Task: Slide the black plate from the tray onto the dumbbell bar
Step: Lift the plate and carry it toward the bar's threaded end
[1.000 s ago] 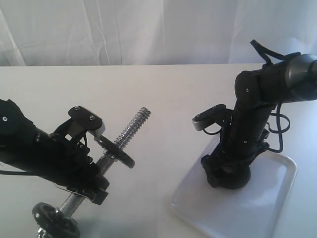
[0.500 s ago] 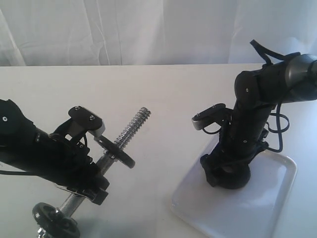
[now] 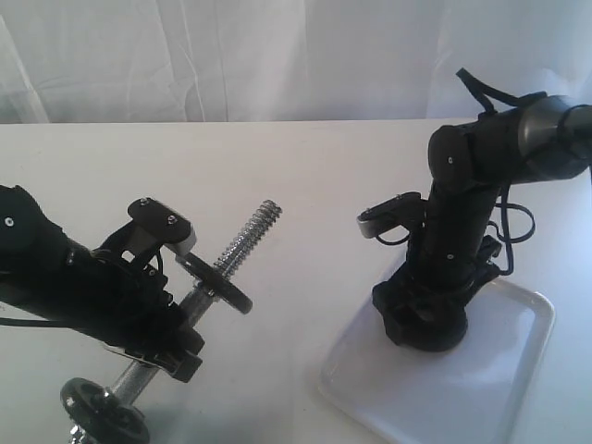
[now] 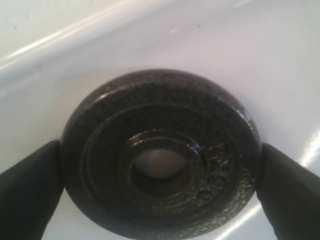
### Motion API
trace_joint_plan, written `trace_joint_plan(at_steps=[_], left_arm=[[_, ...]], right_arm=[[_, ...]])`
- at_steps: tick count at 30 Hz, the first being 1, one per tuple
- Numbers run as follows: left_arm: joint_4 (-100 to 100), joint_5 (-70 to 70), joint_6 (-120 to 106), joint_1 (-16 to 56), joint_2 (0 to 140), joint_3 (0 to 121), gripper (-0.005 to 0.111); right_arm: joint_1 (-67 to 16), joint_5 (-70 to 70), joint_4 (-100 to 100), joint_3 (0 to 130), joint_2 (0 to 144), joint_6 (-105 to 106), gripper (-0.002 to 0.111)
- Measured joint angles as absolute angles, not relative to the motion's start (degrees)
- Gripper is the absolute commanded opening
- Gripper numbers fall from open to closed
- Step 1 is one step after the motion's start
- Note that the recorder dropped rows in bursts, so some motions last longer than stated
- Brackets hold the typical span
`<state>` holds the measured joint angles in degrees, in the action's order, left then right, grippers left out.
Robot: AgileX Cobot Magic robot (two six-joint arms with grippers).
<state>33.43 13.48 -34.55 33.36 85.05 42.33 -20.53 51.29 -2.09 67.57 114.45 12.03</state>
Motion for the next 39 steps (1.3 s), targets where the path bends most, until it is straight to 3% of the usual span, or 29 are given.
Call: trace_joint_plan(at_steps=[15, 31, 39], left_arm=[[33.43, 13.61, -34.65, 33.36, 85.05, 42.33, 0.000], [33.53, 15.47, -42.84, 33.36, 85.05, 42.33, 0.000], [33.53, 16.33, -45.77, 33.36, 85.00, 42.33, 0.000]], right_arm=[[-20.53, 60.12, -9.42, 68.97, 111.04, 11.31, 0.000], [-20.50, 59.78, -23.16, 68.97, 101.80, 23.92, 0.000], [-14.49, 60.83, -37.57, 68.97, 100.22, 35.69, 0.000]])
